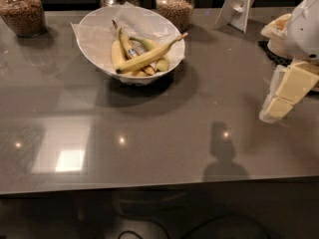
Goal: Pick banana from white bowl
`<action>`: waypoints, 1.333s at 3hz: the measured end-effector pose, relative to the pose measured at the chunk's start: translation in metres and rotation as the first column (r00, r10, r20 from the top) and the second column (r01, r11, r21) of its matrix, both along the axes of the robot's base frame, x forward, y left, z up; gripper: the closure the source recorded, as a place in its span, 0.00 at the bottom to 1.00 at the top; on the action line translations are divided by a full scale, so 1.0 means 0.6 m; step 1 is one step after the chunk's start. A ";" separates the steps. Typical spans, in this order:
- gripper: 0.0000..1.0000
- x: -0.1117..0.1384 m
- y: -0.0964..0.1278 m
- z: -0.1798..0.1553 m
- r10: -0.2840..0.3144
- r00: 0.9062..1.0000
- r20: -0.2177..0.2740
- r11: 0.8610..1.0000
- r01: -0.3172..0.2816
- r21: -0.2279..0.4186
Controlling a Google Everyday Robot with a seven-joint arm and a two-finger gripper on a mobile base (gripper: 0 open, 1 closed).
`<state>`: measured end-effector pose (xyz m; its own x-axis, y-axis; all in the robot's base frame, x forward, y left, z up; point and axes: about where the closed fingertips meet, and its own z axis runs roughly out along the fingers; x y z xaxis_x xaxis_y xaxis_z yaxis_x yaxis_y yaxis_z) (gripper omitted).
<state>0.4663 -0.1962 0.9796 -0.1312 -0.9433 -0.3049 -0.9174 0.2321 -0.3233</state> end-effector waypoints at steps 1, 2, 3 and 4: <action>0.00 0.067 0.058 0.009 0.098 0.991 0.091 0.991 -0.106 0.086; 0.00 0.132 0.130 0.019 0.203 0.966 0.161 0.963 -0.227 0.148; 0.00 0.205 0.225 0.030 0.311 0.924 0.220 0.915 -0.354 0.193; 0.00 0.209 0.226 0.029 0.323 0.921 0.220 0.913 -0.364 0.182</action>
Offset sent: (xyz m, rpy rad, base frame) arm 0.1317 0.1336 0.0216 0.2686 -0.2241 0.3749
